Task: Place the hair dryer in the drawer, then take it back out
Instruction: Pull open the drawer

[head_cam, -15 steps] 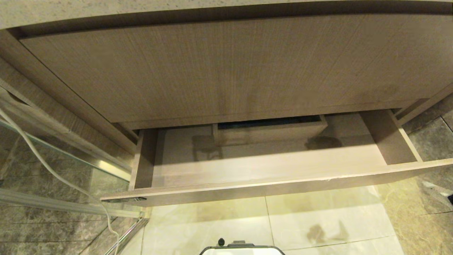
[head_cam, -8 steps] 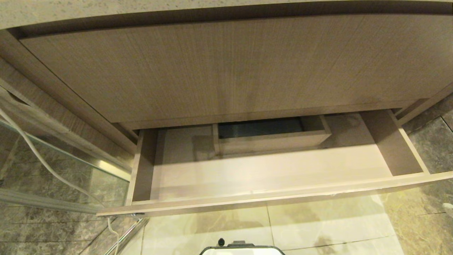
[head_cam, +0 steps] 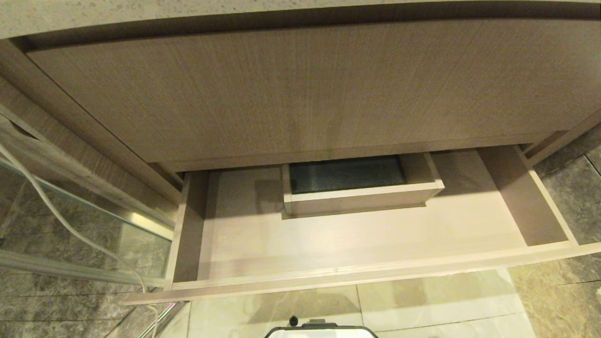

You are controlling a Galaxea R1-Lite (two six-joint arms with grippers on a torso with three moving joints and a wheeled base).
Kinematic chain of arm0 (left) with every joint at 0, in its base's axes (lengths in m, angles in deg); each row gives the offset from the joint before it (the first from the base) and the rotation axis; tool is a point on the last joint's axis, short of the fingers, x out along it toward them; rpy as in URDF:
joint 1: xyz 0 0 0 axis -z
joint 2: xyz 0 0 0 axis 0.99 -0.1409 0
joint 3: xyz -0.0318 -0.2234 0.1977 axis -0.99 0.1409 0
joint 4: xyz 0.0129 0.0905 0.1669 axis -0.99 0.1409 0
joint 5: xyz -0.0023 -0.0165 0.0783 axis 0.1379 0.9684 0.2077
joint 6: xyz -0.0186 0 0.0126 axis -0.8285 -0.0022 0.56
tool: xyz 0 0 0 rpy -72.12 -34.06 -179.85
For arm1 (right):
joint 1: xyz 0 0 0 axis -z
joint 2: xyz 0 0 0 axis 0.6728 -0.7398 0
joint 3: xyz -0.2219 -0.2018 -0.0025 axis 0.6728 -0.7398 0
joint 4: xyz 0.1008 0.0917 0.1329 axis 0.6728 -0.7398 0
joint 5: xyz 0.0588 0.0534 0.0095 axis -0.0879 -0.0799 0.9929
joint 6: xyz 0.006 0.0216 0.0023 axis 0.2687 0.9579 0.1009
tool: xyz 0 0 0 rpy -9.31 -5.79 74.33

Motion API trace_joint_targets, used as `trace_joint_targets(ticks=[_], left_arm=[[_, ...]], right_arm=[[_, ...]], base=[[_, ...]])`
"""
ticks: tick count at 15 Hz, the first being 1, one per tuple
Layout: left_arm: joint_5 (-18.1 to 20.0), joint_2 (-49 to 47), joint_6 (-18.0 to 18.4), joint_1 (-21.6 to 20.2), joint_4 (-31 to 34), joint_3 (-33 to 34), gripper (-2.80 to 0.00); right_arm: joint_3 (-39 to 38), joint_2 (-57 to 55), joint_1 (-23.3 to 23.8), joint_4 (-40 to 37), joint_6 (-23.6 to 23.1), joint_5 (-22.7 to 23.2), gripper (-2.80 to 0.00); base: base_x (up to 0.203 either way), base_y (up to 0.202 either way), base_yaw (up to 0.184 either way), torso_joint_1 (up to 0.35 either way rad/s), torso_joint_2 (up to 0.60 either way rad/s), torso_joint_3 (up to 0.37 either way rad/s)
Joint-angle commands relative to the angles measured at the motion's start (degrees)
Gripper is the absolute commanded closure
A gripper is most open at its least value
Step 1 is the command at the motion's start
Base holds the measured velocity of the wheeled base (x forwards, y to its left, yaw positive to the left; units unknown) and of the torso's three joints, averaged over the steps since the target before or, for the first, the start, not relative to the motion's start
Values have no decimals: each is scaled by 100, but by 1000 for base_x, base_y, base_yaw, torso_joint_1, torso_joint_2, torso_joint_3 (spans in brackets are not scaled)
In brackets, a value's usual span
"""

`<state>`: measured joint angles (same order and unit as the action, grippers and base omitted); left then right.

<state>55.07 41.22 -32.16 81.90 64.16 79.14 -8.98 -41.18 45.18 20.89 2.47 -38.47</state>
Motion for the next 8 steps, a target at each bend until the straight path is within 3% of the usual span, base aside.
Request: trace_joint_targets(ticks=[1, 3, 8], left_arm=[[0, 0, 2, 0, -1, 9, 0], [0, 0, 2, 0, -1, 9, 0], [0, 0, 2, 0, -1, 1, 0]], right_arm=[[-730, 1175, -267, 1, 248, -26, 0], [-1091, 1803, -338, 28, 350, 30, 0], [-1152, 3321, -264, -602, 355, 632, 0]], base=[[0, 0, 0, 0, 0, 0], [0, 0, 0, 0, 0, 0], [0, 0, 0, 0, 0, 0]])
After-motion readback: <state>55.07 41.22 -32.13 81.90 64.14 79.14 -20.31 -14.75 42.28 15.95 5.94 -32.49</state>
